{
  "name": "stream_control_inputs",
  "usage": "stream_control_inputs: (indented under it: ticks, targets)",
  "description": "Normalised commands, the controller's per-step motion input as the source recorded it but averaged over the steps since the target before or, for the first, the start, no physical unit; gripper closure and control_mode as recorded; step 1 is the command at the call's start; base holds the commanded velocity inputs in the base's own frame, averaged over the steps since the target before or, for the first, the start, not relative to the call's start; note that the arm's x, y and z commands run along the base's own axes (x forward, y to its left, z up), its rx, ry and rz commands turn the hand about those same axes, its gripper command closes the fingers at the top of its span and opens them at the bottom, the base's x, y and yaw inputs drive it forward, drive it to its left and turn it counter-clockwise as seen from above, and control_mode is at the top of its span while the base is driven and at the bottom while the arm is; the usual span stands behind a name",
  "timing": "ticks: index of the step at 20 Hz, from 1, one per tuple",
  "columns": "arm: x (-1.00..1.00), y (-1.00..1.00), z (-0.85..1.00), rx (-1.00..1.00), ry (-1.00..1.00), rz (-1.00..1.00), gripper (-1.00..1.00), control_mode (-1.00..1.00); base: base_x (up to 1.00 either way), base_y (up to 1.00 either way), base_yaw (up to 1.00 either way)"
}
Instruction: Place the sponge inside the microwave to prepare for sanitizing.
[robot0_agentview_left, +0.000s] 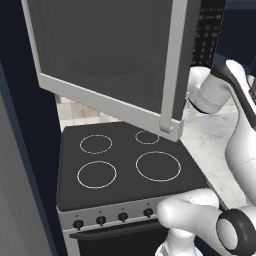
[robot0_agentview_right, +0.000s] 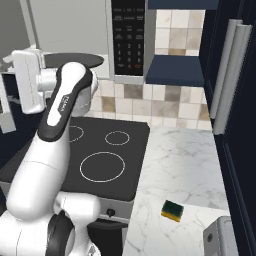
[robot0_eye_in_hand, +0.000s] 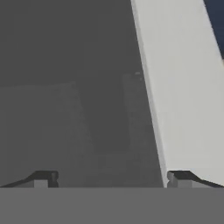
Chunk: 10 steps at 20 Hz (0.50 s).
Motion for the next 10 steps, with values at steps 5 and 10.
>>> stream_control_inputs:
  ticks: [5, 10]
  targets:
    - [-0.31, 0.45, 0.0, 0.03, 0.0, 0.12, -1.0, -1.0, 0.0, 0.0, 0.0]
    - [-0.43, 0.59, -0.01, 0.04, -0.04, 0.05, -1.0, -1.0, 0.0, 0.0, 0.0]
